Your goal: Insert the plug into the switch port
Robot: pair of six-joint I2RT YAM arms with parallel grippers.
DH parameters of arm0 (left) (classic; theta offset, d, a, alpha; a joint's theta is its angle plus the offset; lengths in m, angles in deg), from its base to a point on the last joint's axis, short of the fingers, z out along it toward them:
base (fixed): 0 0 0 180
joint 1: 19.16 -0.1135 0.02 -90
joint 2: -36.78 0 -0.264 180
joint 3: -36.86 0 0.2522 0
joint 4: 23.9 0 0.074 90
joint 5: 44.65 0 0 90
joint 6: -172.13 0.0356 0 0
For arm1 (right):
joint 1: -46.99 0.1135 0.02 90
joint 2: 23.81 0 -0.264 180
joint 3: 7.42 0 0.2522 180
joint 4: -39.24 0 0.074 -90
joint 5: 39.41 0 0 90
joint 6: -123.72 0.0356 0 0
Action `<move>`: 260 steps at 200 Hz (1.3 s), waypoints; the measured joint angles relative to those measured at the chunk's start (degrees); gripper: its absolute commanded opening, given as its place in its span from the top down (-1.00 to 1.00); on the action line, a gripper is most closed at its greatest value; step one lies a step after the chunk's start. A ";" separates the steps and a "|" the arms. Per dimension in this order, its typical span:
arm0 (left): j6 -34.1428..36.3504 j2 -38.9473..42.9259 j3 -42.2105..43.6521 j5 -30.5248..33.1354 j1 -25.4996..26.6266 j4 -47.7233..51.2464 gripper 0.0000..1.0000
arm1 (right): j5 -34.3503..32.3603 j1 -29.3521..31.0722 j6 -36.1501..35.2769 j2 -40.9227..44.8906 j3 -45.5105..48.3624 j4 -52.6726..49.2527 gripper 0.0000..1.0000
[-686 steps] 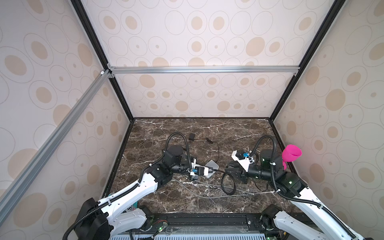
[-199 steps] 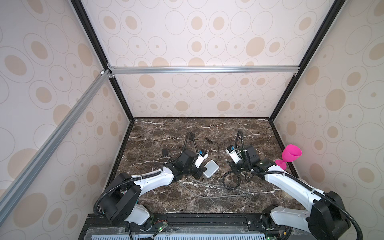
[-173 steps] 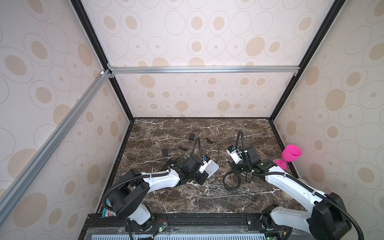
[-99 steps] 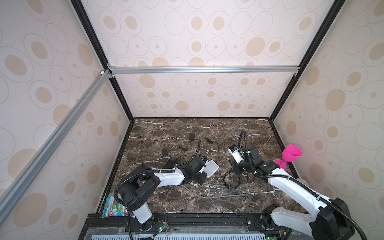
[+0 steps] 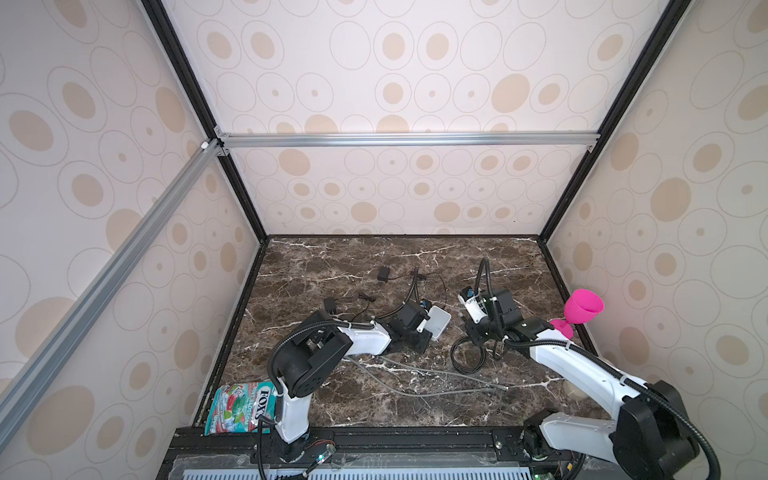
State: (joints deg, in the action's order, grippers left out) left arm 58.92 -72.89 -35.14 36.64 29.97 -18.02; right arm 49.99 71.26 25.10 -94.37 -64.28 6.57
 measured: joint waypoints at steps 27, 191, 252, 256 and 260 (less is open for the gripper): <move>0.00 -1.84 -1.60 -1.01 -1.09 -2.34 1.00 | -1.55 -1.09 -3.06 -5.29 -3.19 0.98 1.00; 4.79 -6.54 -7.43 -19.52 -12.11 -10.99 0.16 | 10.73 -3.37 -7.17 -18.29 -0.94 3.37 1.00; 5.09 -10.08 -11.08 -19.80 -12.11 -7.21 0.16 | 12.57 -3.37 -7.34 -20.24 -1.60 5.01 1.00; 5.11 -10.14 -11.15 -19.80 -12.11 -6.99 0.16 | 12.57 -3.37 -7.34 -20.24 -1.60 5.05 1.00; 5.14 -10.19 -11.26 -19.80 -12.11 -6.78 0.16 | 12.57 -3.37 -7.34 -20.24 -1.60 5.05 1.00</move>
State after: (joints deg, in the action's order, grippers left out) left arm 64.06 -83.08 -46.40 16.84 17.86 -24.80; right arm 62.56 67.89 17.76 -114.61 -65.87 11.62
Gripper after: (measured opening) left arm 0.420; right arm 0.076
